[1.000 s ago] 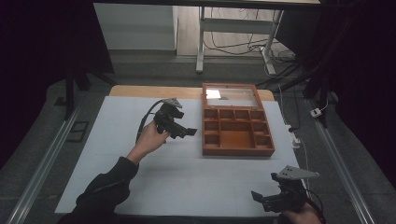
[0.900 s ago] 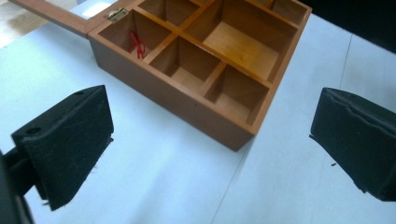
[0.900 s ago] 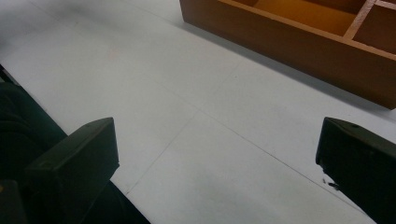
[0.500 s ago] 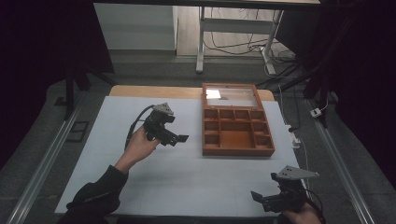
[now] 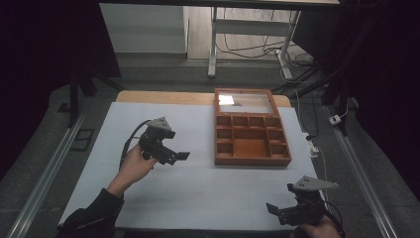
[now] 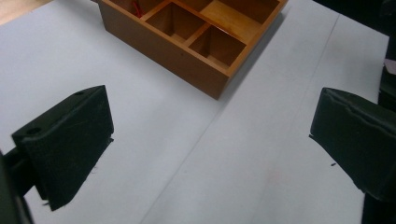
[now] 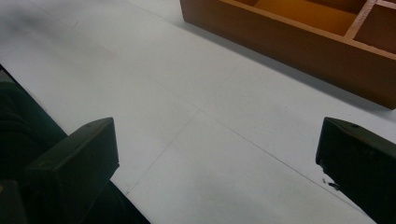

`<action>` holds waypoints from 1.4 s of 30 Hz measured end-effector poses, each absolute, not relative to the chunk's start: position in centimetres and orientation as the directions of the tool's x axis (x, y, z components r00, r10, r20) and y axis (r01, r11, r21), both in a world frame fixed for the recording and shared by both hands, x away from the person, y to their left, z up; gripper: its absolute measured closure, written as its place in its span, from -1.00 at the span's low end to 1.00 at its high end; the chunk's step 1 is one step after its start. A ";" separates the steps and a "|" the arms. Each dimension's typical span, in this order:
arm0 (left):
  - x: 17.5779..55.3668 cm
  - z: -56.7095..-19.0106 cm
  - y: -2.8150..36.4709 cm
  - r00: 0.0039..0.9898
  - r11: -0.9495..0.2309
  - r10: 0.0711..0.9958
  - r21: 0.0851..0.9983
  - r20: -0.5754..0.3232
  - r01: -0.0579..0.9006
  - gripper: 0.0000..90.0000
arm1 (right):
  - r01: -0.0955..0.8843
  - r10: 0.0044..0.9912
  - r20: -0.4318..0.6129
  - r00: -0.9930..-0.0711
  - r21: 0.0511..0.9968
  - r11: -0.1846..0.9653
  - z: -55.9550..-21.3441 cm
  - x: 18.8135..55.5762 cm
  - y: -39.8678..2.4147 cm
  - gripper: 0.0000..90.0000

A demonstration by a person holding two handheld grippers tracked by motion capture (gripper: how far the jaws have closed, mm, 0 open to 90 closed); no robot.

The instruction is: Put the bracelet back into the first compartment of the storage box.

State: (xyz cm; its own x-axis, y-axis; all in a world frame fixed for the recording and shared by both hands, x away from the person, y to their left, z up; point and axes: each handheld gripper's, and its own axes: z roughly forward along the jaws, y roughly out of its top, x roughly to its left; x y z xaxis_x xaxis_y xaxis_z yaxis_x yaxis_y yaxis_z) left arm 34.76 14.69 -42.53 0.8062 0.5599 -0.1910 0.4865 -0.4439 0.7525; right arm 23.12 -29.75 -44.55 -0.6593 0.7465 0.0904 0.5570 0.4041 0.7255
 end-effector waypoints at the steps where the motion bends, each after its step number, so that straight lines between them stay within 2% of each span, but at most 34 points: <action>1: 34.5 -42.5 14.9 0.804 -0.440 0.562 0.753 -0.194 0.489 -1.00 | 0.558 0.747 0.091 -0.659 0.725 0.404 -44.6 23.1 -29.8 -1.00; 11: 32.0 -42.2 17.5 0.784 -0.383 0.575 0.770 -0.234 0.510 -1.00 | 0.556 0.745 0.091 -0.661 0.726 0.405 -44.5 23.1 -29.7 -1.00; 22: 28.7 -42.1 20.6 0.756 -0.375 0.625 0.774 -0.195 0.510 -1.00 | 0.560 0.747 0.095 -0.658 0.724 0.402 -44.5 23.1 -29.7 -1.00; 42: 22.1 -43.3 24.5 0.673 -0.258 0.704 0.801 -0.227 0.540 -1.00 | 0.556 0.744 0.090 -0.662 0.724 0.407 -44.5 23.1 -29.7 -1.00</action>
